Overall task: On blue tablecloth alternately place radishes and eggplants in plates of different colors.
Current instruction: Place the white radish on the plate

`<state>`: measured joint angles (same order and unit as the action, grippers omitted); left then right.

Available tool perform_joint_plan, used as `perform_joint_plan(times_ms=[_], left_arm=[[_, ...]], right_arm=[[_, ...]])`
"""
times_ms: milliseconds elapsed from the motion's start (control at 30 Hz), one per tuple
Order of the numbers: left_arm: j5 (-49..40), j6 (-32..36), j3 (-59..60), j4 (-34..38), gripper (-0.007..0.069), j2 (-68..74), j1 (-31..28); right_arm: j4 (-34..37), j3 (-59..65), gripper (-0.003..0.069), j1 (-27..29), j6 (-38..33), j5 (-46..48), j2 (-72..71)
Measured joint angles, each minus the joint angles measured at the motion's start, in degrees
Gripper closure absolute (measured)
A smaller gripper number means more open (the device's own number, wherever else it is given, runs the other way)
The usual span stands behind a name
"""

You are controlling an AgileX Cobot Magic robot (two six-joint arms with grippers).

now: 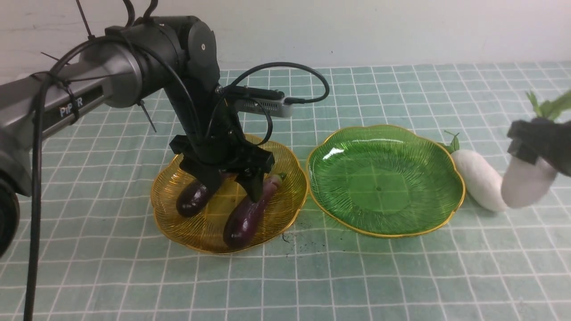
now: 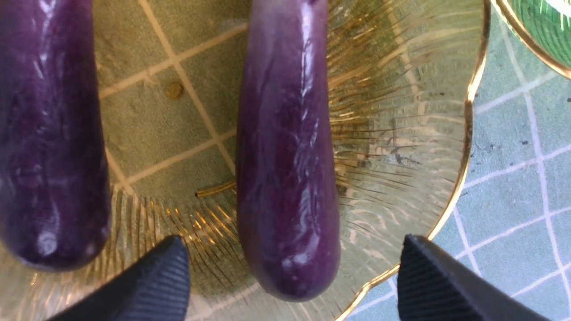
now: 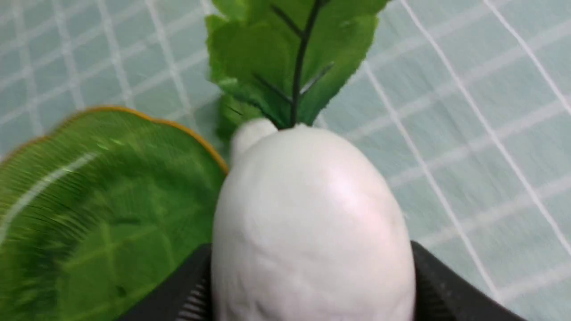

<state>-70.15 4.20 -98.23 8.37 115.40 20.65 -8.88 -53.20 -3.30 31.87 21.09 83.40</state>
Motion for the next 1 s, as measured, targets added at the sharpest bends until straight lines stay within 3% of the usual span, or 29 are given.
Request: perform_joint_plan(times_ms=[167,400,567,700,1000], left_arm=[[0.0,0.0,0.0,0.9,0.0062,0.0,0.0],[0.0,0.0,0.0,2.0,0.0062,0.0,0.0],[0.0,0.0,0.0,2.2,0.0062,0.0,0.0],[0.0,0.0,0.0,2.4,0.0062,0.0,0.0],[0.2,0.0,0.0,2.6,0.0062,0.0,0.0]], right_arm=[[0.0,-5.6,0.0214,-10.2,-4.3,-4.0,6.6],[0.0,-11.6,0.0214,-18.4,-8.4,-4.2,17.5],[0.0,-13.9,0.0180,-20.0,-9.4,-2.7,20.2],[-0.2,-17.6,0.0063,-19.6,-9.8,4.1,20.2],[-6.4,-26.1,0.0041,-15.9,-9.8,23.1,20.2]])
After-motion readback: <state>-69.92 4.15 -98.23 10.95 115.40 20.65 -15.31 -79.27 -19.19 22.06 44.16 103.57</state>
